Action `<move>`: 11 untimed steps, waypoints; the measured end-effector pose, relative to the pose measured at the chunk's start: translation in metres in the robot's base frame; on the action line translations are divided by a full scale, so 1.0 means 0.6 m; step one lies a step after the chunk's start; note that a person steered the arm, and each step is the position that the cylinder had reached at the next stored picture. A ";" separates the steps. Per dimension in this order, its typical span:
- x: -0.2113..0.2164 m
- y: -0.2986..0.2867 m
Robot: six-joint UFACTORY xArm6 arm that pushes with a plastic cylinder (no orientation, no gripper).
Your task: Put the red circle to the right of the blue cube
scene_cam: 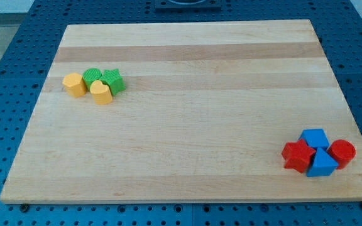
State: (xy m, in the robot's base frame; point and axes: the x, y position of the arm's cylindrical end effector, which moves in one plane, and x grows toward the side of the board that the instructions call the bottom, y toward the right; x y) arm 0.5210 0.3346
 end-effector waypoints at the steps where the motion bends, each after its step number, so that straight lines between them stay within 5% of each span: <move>1: 0.062 -0.002; 4: 0.123 -0.121; 11: 0.022 -0.156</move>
